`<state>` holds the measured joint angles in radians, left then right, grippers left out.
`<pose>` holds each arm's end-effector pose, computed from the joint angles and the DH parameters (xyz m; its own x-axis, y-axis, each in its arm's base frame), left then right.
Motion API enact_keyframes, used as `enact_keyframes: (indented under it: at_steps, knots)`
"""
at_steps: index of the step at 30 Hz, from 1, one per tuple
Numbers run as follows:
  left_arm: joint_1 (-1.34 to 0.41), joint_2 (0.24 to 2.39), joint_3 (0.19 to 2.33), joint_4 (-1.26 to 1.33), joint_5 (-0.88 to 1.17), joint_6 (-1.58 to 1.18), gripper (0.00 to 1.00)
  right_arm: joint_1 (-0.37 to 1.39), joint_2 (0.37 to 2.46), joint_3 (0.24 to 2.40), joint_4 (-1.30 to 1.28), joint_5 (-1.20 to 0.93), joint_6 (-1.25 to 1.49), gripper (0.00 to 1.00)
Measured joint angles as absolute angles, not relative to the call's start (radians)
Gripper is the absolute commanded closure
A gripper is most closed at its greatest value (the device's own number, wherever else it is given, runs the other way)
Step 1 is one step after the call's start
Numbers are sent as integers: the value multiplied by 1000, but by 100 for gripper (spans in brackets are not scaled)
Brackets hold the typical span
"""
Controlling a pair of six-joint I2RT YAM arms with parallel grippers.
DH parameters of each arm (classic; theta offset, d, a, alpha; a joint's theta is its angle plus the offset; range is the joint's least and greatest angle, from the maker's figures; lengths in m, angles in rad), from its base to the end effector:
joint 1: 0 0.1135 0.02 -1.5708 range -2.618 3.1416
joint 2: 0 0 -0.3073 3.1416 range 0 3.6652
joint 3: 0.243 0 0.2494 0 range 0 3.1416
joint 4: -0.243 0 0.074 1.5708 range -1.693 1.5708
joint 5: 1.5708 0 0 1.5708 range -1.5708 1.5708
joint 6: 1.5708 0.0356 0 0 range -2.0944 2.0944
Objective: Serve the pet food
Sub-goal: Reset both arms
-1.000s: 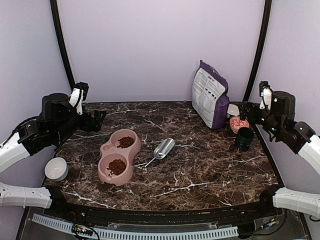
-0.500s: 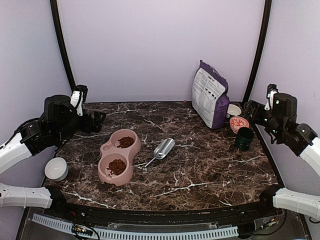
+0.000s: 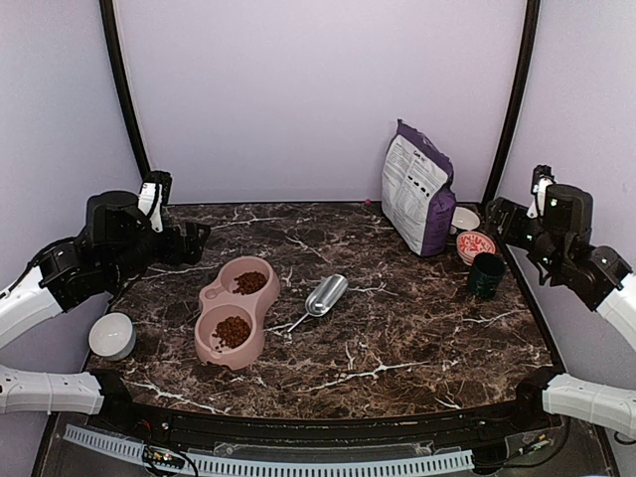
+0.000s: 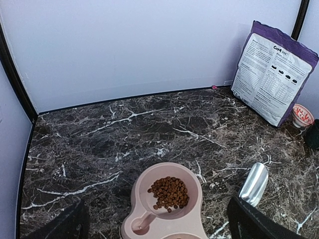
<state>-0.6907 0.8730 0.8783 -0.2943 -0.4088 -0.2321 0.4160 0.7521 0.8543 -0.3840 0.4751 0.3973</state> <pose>0.1374 -0.0952 0.3799 -0.2807 -0.0418 -0.9589 0.2326 0.9663 -0.1102 0.1271 0.0384 0.3785 -0.2181 0.2798 -0.9350 0.1377 0.9573 0.2544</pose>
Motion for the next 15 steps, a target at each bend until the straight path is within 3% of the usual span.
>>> enact_keyframes:
  at_steps: [15]
  knots:
    - [-691, 862, 867, -294, -403, -248, 1, 416, 771, 855, -354, 475, 375, 0]
